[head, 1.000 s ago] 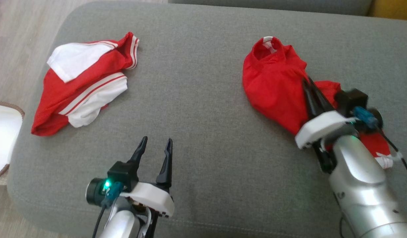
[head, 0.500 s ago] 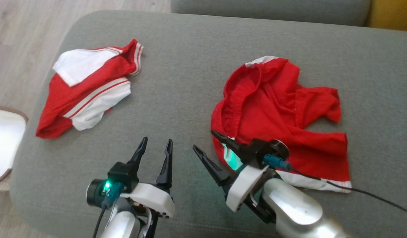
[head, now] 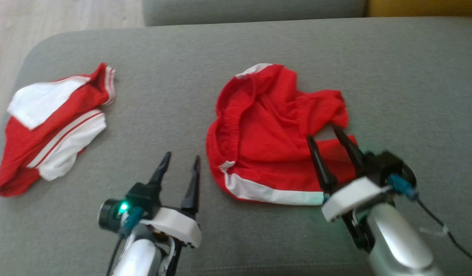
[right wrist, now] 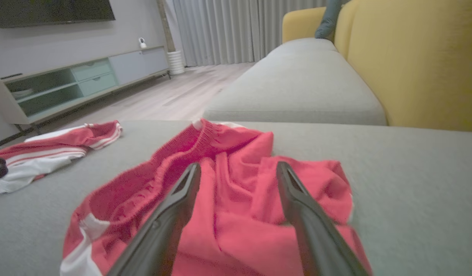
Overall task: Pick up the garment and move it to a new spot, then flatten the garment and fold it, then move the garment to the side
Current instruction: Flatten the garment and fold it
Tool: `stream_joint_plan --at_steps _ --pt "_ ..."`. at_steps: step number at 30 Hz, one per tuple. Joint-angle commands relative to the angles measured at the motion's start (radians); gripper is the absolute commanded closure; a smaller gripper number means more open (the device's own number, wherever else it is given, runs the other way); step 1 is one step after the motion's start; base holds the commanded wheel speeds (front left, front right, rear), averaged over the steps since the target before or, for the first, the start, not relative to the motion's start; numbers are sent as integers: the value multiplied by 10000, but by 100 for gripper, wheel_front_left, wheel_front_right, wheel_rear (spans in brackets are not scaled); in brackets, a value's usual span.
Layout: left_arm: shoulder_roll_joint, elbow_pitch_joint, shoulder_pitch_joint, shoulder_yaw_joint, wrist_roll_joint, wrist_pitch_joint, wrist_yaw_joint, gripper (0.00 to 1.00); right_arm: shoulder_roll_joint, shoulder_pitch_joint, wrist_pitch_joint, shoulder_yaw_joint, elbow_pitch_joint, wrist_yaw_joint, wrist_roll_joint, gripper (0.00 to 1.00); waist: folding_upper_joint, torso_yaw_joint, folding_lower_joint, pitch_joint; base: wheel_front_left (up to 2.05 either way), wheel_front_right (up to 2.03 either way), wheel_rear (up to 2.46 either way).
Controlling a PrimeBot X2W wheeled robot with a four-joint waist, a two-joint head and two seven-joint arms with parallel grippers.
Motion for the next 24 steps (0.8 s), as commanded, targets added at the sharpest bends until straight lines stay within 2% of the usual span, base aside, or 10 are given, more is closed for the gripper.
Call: stream_joint_plan --at_steps 1,6,13,17,24 --pt "18 -263 -498 133 219 -55 -137 0 208 23 -64 -55 -299 63 -211 0 0 -326 0 -73 0 0 0" --pt "18 205 -904 -480 995 -55 -701 0 376 492 -64 -636 -263 63 -571 0 0 -811 0 -7 0 0 0" --pt "28 1364 -1759 -814 1555 -55 -1095 0 500 522 -64 -856 -268 63 -701 0 0 -1389 0 267 0 0 0" --pt "28 2597 -2082 -789 1592 -55 -1065 0 527 517 -64 -939 -270 63 -719 0 0 -1551 0 340 0 0 0" --pt "24 4011 -2274 -425 1277 -55 -620 0 539 524 -64 -1105 -310 63 -711 0 0 -1581 0 411 0 0 0"
